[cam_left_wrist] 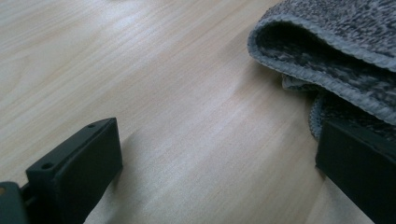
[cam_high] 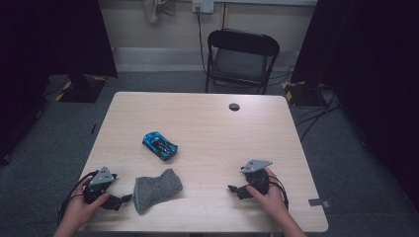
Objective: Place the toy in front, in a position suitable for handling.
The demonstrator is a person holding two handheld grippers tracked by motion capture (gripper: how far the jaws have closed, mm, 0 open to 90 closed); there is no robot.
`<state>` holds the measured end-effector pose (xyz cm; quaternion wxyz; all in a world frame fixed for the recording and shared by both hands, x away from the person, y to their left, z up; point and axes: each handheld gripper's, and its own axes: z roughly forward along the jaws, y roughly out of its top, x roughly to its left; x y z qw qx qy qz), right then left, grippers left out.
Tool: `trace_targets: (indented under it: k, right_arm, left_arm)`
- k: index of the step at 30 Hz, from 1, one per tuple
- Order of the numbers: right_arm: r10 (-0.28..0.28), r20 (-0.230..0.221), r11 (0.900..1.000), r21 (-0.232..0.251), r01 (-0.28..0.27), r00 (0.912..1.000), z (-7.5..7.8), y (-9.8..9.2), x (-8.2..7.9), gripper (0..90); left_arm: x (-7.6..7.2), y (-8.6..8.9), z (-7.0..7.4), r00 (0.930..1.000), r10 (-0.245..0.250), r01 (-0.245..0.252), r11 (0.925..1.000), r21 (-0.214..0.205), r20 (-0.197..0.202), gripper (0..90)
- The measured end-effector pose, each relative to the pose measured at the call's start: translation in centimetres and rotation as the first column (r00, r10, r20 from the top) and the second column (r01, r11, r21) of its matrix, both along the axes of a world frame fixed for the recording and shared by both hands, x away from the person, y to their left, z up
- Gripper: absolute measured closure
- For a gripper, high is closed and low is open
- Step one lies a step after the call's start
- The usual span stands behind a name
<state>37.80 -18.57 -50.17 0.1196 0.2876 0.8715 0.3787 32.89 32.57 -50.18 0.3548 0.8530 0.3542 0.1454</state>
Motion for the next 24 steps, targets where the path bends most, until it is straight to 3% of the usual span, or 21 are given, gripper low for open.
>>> trace_targets:
  k: [19,24]
  right_arm:
    - [-0.023,-0.005,0.9997,-0.006,0.023,0.9997,0.1,0.16,0.04,12.1]
    - [-0.029,-0.034,0.9996,0.003,0.029,0.999,0.5,0.44,0.51,13.0]
  left_arm:
    - [0.03,0.01,0.0,1.0,-0.002,0.002,1.0,-0.001,0.0,0.0]
    - [0.02,0.01,0.0,1.0,-0.002,0.002,1.0,-0.001,0.0,0.0]
